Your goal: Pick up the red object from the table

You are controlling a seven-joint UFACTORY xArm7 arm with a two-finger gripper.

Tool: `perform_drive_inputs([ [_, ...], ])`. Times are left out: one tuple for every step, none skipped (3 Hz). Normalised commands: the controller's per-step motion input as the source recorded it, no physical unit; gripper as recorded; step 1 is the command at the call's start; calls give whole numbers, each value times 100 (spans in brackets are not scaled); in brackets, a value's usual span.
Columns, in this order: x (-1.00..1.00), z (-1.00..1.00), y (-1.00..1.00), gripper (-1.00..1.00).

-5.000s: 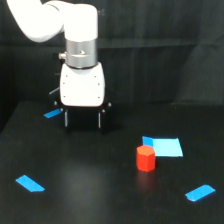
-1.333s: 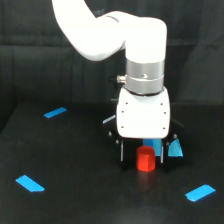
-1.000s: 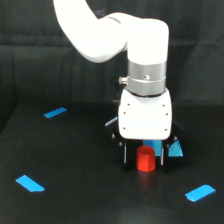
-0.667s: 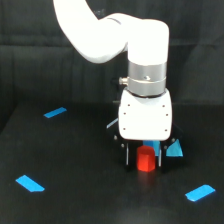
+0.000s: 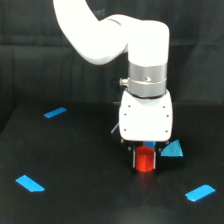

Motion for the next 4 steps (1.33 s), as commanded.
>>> perform_drive_inputs([
  [0,6,4,-100],
  [-17,88,45,-99],
  [-27,95,31,-100],
  [-19,100,18,-100],
])
